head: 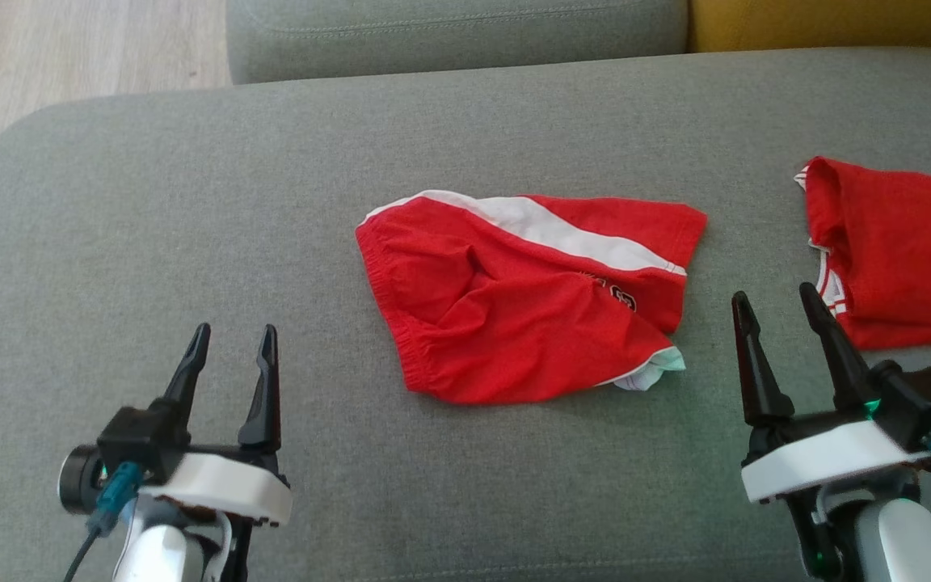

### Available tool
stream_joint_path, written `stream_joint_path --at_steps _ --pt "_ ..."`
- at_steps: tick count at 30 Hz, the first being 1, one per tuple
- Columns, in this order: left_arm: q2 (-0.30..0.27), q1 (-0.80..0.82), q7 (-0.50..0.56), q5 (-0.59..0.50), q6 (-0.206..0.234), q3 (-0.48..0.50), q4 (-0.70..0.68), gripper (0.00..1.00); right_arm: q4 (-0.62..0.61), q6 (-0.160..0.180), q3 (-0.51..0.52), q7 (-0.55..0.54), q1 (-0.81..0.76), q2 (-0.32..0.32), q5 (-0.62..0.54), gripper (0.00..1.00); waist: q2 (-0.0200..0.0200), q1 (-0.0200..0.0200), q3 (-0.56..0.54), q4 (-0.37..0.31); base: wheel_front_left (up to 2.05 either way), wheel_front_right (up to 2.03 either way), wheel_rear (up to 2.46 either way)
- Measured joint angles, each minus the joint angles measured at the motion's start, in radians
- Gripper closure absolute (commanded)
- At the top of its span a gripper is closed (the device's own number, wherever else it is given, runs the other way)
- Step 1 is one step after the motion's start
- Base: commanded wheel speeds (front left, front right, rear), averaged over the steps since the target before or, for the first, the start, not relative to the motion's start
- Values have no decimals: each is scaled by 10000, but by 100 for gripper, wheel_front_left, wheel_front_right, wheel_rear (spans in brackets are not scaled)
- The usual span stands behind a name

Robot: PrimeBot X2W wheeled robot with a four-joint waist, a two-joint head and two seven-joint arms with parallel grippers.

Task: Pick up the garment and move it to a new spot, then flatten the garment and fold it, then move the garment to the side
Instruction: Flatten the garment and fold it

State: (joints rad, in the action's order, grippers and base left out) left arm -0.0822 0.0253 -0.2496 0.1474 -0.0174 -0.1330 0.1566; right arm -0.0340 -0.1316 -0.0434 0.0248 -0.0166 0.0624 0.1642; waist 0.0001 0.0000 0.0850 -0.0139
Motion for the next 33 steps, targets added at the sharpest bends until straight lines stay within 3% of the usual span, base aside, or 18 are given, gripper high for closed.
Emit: stream_joint_path --at_steps 16,19,26,33 --pt "-82 3 153 15 -19 -196 100 0 -339 0 50 -253 -186 -148 -73 0 0 0 33 61 0 0 0" --pt "-56 195 451 280 -247 -341 268 0 -347 0 21 -255 -185 -150 -67 0 0 0 109 65 0 0 0" --pt "165 2289 1712 1187 -604 -612 1670 0 -316 0 -313 -253 -69 -153 63 0 0 0 494 -155 0 0 0" --pt "297 4156 2729 2226 -892 -725 4109 0 -138 0 -516 -234 298 -153 190 0 0 0 895 -630 0 0 0"
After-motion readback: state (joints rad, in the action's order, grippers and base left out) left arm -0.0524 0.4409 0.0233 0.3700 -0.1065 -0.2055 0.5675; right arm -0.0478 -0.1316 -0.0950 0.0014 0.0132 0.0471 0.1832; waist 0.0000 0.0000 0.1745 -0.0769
